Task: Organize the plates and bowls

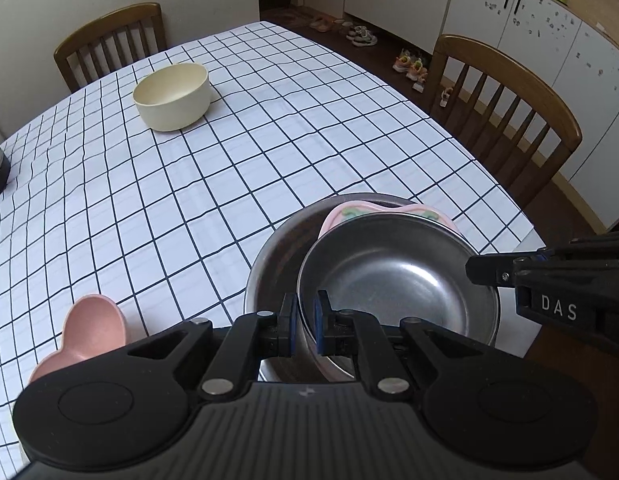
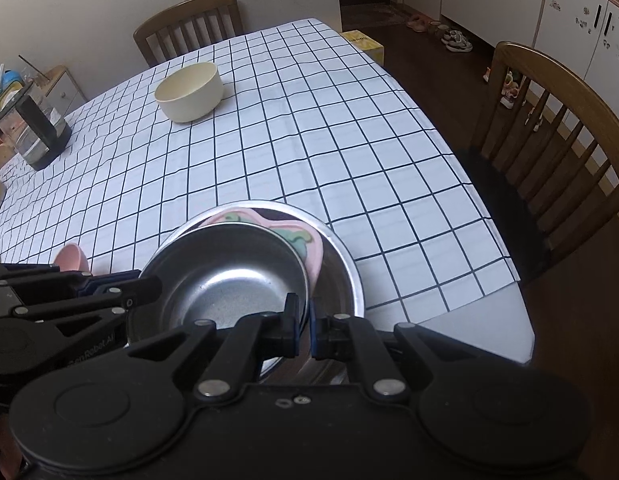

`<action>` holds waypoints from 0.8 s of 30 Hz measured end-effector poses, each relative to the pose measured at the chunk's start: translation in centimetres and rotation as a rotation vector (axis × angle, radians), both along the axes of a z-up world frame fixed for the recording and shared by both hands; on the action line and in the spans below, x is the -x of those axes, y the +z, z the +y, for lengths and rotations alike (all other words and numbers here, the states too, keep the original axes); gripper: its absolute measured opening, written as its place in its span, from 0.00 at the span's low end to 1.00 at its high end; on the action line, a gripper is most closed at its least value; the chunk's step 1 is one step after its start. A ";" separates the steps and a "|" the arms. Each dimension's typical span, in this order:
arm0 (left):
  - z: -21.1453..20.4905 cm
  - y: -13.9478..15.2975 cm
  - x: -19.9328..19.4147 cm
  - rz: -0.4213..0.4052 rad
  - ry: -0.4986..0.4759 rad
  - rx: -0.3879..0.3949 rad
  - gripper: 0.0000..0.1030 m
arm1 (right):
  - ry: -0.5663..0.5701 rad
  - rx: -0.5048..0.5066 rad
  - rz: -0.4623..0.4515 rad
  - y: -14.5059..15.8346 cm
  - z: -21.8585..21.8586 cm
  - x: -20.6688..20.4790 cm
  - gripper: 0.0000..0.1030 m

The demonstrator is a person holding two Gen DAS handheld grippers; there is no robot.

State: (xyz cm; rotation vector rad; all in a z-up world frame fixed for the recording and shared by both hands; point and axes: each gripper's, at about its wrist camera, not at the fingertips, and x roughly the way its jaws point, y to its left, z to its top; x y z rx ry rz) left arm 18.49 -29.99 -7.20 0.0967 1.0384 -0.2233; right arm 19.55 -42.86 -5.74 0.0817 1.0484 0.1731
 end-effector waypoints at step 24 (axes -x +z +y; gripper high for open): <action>0.7 -1.0 -1.6 0.031 0.003 0.030 0.08 | -0.024 -0.068 0.003 -0.9 -0.8 -1.6 0.17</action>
